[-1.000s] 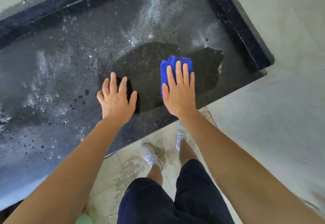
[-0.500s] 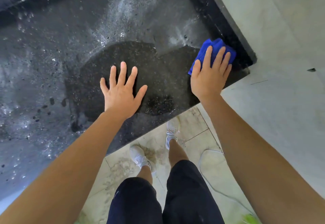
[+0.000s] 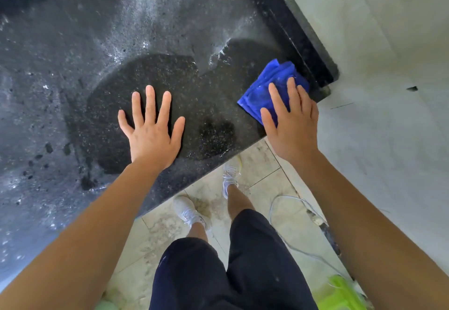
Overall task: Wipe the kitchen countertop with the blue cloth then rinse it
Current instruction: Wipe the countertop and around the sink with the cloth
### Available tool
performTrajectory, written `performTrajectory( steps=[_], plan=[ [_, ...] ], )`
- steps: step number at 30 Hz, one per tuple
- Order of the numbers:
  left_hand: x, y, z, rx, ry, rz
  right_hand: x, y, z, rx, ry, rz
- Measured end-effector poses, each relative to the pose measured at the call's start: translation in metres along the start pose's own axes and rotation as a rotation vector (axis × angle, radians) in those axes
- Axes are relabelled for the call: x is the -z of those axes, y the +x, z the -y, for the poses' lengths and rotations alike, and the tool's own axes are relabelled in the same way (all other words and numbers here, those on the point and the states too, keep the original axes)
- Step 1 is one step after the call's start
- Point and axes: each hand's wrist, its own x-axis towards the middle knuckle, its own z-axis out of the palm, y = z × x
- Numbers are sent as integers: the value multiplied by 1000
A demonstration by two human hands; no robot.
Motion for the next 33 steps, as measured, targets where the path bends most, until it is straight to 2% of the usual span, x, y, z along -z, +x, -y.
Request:
performTrajectory(
  steps=[3,5,11,16,22,27,30,33],
  plan=[
    [0,1,1,-2,7,10,-6,-7,17,-127,40,-13],
    [-1,0,1,-4,3,7,-9,-14,48,-137,84,-24],
    [-2,1,3,-8,-2,-14,-12,-94,129,241,187,56],
    [-1,2,3,-22,-32,0,-4,-68,96,364,122,56],
    [2,2,7,-35,-53,27,-3,10,48,13,38,-59],
    [1,2,7,-40,-35,35,-3,22,100,-112,179,-24],
    [0,1,6,-36,-19,30,-6,-20,123,99,231,28],
    [2,1,5,-34,-9,55,-5,-50,99,259,234,70]
  ],
)
